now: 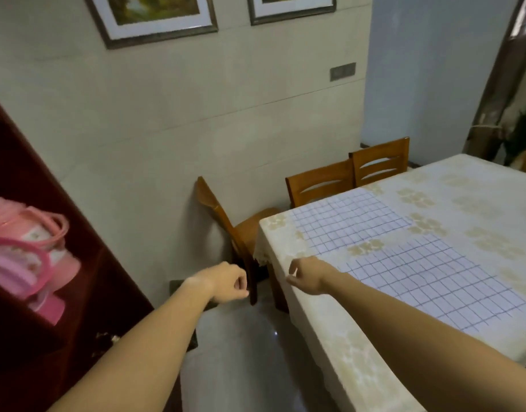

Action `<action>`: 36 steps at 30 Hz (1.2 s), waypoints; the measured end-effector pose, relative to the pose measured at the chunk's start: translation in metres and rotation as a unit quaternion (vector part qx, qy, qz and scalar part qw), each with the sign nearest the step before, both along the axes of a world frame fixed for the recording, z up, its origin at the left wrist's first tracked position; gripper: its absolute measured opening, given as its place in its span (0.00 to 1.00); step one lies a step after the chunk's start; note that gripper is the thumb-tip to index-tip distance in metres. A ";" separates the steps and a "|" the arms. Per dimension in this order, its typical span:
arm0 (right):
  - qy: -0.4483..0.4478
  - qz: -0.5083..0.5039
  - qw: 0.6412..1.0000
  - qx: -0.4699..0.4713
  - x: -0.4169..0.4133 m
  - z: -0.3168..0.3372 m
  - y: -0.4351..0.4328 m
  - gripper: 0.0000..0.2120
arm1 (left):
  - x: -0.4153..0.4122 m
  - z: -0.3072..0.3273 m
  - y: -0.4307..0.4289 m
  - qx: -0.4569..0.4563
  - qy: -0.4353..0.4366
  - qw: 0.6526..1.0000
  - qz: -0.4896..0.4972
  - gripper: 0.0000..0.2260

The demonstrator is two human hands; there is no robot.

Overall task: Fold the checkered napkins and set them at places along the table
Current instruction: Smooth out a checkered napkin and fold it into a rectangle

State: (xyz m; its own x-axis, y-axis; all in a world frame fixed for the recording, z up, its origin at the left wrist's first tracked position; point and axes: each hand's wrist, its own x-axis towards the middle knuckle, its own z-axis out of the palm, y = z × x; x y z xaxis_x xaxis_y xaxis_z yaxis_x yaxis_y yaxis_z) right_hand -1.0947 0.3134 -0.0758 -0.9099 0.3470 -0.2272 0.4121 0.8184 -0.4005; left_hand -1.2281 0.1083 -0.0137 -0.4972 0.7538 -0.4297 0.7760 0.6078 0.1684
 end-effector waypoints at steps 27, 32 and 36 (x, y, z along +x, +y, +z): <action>-0.111 -0.442 0.885 -0.095 0.004 -0.094 0.159 0.22 | -0.148 -0.089 0.359 -0.107 0.010 0.900 -0.423 0.12; -0.128 -0.493 0.855 -0.094 0.038 -0.101 0.209 0.24 | -0.122 -0.103 0.422 -0.114 -0.010 0.890 -0.442 0.12; -0.110 -0.533 0.836 -0.068 0.054 -0.113 0.234 0.25 | -0.102 -0.119 0.473 -0.098 -0.027 0.895 -0.435 0.12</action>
State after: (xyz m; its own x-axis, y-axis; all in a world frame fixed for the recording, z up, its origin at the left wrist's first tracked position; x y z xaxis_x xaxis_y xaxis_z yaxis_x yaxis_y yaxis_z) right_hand -1.0403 0.5472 -0.1888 -0.0308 0.8916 -0.4518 0.9543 -0.1081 -0.2785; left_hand -1.3302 0.5808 -0.1329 0.2663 0.7527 -0.6021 0.9638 -0.1999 0.1764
